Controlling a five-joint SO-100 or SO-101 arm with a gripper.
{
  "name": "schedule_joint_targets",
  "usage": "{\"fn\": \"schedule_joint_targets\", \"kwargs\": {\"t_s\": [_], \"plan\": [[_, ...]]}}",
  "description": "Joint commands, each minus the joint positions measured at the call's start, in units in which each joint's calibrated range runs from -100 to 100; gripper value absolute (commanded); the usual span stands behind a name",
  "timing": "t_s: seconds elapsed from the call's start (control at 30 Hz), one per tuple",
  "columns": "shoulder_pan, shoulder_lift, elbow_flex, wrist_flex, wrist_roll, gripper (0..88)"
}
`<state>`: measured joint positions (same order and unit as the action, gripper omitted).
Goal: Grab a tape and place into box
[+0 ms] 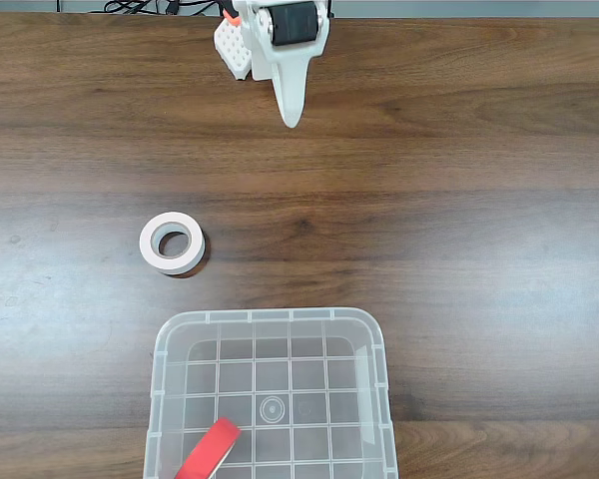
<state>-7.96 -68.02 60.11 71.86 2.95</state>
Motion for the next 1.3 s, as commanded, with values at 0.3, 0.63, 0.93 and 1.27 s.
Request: {"fn": "schedule_joint_targets", "kwargs": {"t_s": [0.3, 0.63, 0.93, 1.27], "plan": [[0.79, -31.01, 37.96, -10.56, -5.27, 1.3], [0.72, -30.53, 38.23, -9.36, -5.58, 1.3], [1.82, -30.77, 37.79, -6.54, -5.58, 1.3], [6.57, -30.85, 37.79, -7.05, -5.06, 1.5]]}}
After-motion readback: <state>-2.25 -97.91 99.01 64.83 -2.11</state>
